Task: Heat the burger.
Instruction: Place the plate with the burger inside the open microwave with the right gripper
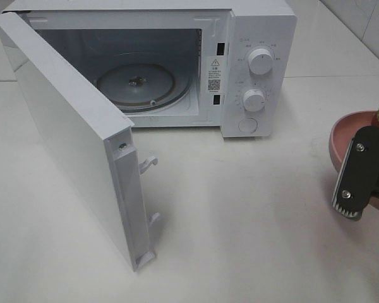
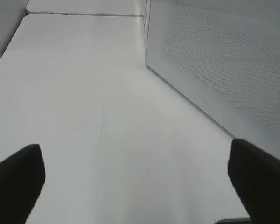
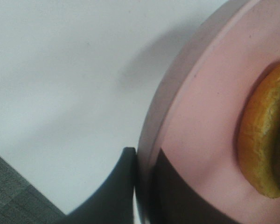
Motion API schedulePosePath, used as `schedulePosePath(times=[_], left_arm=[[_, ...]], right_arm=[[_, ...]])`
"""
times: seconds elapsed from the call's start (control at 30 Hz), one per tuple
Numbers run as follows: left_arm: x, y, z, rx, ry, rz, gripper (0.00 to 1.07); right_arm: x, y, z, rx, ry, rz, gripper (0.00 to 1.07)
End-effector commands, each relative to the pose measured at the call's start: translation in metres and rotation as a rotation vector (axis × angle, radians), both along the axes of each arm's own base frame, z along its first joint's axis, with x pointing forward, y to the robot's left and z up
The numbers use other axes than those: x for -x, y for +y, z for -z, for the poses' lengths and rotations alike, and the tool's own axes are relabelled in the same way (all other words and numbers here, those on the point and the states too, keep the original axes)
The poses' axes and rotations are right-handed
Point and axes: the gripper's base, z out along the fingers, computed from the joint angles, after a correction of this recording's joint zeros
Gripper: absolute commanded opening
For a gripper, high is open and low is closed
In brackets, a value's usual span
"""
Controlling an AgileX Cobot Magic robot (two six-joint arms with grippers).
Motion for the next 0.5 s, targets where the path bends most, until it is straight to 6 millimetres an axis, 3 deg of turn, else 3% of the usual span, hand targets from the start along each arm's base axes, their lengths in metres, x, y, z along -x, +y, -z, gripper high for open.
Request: schedulePosePath(times=[0.03, 0.5], left_arm=[[0.002, -0.001, 0.000, 0.007, -0.025, 0.006, 1.00], [0.002, -0.001, 0.000, 0.007, -0.025, 0.006, 1.00]], right_arm=[[-0.006, 0.003, -0.004, 0.028, -0.052, -0.149, 0.01], [-0.011, 0.018, -0.005, 0.027, -0.089, -0.437, 0.00]])
